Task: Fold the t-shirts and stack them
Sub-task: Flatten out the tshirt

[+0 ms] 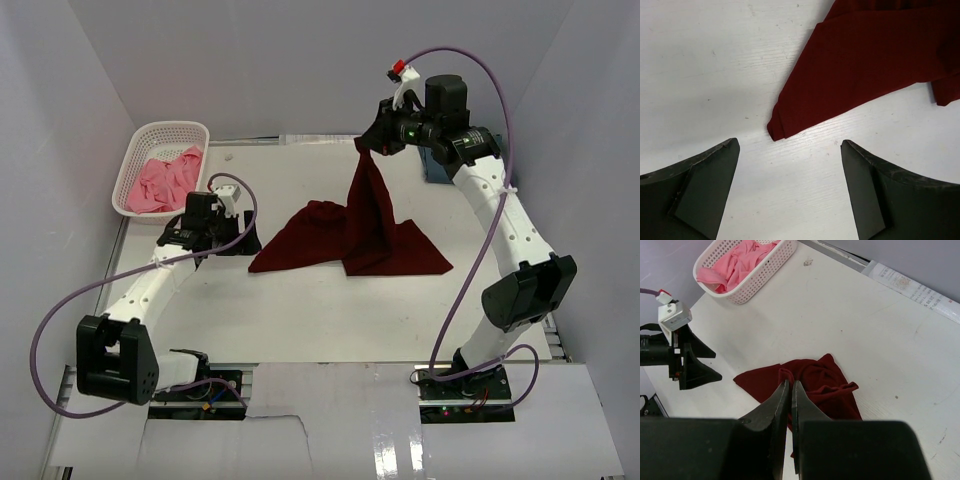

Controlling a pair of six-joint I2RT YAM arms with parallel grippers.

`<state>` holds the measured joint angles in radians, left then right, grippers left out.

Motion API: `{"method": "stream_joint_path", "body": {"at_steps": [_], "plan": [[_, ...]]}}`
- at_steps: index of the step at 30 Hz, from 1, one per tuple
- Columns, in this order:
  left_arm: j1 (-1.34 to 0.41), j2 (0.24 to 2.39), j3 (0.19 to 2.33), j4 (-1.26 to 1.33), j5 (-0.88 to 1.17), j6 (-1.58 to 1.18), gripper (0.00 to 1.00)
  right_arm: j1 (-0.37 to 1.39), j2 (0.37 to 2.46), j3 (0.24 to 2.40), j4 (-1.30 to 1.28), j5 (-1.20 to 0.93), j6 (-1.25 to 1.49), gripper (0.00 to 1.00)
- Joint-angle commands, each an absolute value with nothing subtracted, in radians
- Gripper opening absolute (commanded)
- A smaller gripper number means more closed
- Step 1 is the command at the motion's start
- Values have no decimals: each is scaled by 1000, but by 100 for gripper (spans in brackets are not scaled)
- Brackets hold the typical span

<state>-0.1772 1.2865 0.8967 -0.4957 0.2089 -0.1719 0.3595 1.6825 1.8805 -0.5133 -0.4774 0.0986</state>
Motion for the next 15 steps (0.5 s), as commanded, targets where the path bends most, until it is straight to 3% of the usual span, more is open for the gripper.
{"method": "stream_joint_path", "body": {"at_steps": [1,5,15], "plan": [[-184,1244,851,-474,159,-86,94,356,1692,1913,-466,-511,107,8],[-186,1337,856,-460,181,-77,92,356,1686,1899,-459,-522,110,8],[-186,1531,913,-457,232,-77,71,356,1655,1858,-449,-517,106,8]]}}
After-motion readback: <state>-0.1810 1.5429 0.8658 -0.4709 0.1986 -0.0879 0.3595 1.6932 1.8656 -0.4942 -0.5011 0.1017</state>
